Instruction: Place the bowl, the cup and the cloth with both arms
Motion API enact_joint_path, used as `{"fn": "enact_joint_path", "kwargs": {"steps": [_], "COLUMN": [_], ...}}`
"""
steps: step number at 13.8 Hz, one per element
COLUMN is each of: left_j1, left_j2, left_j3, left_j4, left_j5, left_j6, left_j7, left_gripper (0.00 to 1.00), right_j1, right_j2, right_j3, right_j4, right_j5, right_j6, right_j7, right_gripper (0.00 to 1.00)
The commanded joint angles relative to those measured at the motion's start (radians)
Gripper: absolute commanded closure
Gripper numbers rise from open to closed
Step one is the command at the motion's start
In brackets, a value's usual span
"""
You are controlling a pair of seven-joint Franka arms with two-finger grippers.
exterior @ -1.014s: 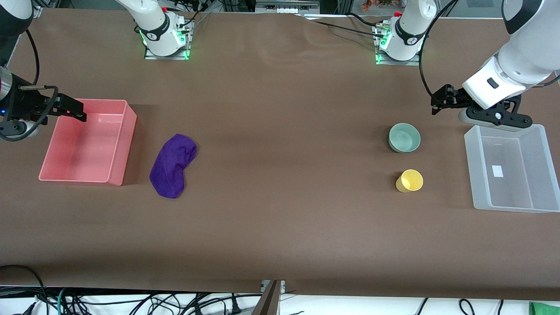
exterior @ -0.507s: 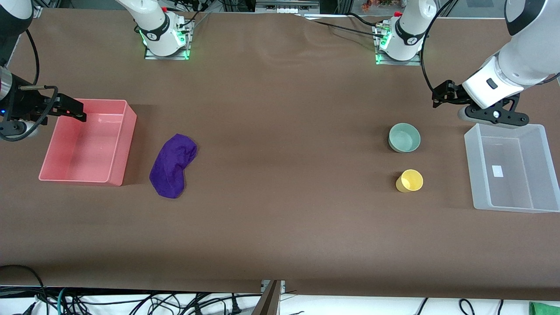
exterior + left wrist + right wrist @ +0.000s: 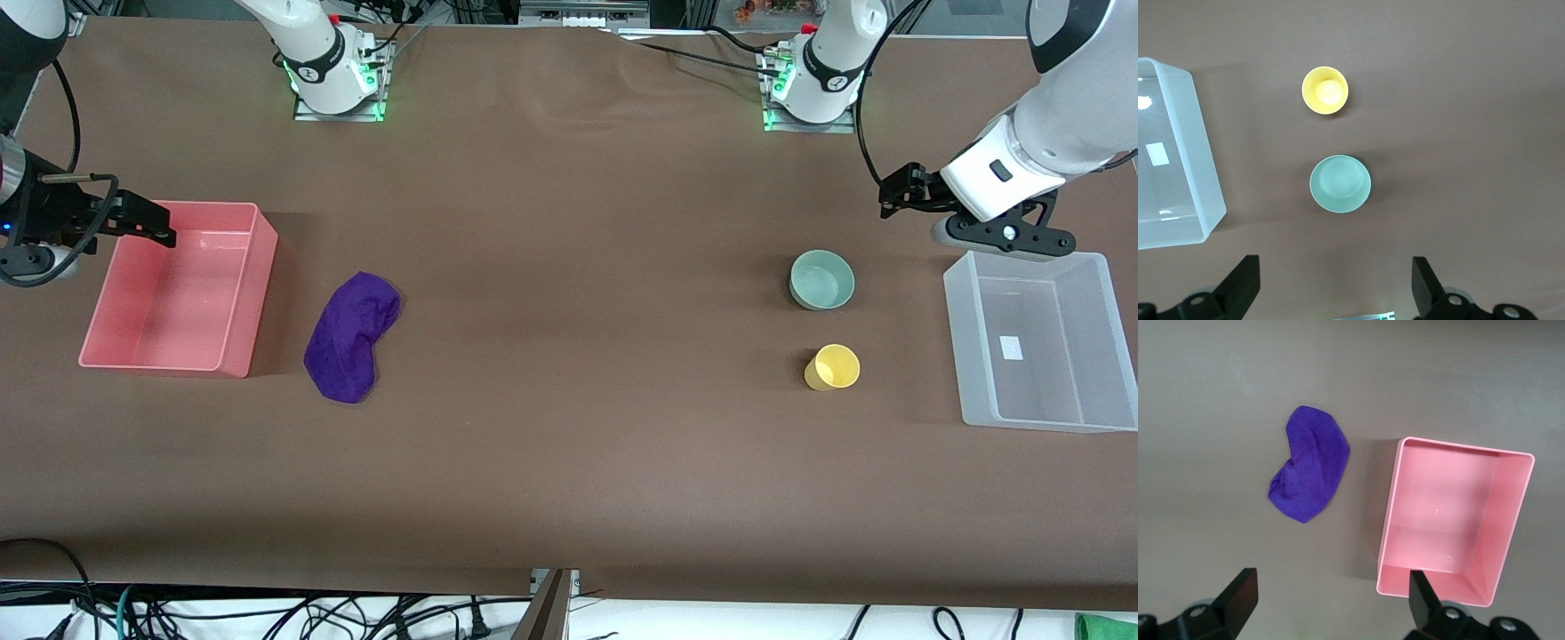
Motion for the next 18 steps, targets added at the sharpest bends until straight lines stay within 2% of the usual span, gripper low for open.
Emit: {"fn": "enact_joint_path", "kwargs": {"steps": [1,5,6,10,12,15,18], "left_j1": [0.012,0.032,0.046,0.111,0.109,0.100,0.111], "left_j2": [0.006,-0.004,-0.001,0.003,0.008,0.026,0.155], "left_j3": [-0.002,-0.004,-0.004,-0.007,-0.010,-0.012,-0.012], "left_j4": [0.008,-0.049,-0.062,-0.196,-0.312,-0.514,-0.539], "left_j5": [-0.026,-0.029,-0.041,-0.035,-0.018,-0.015,-0.009], "left_j6": [-0.027,-0.010,0.033,0.172,0.298,0.558,0.654], "left_j7": [0.020,0.032,0.134,0.326,0.337,0.421,0.604], "left_gripper": [0.00,0.00,0.00,0.00,0.00,0.00,0.00], "right_j1": [-0.005,-0.005,-0.005,-0.007,-0.008,-0.010,-0.014], "right_j2": [0.003,0.003,0.002,-0.007,-0.010,-0.007,0.016], "right_j3": [0.003,0.005,0.005,0.009,0.009,0.020,0.058], "right_j4": [0.015,0.014,0.012,0.005,-0.003,-0.096,-0.255], "right_j5": [-0.014,-0.018,-0.018,-0.017,-0.015,-0.015,-0.020], "right_j6": [-0.004,-0.004,-0.005,-0.011,-0.016,-0.002,0.103], "right_j7": [-0.006,-0.003,-0.003,0.002,0.002,-0.003,0.014], "right_gripper": [0.00,0.00,0.00,0.00,0.00,0.00,0.00]}}
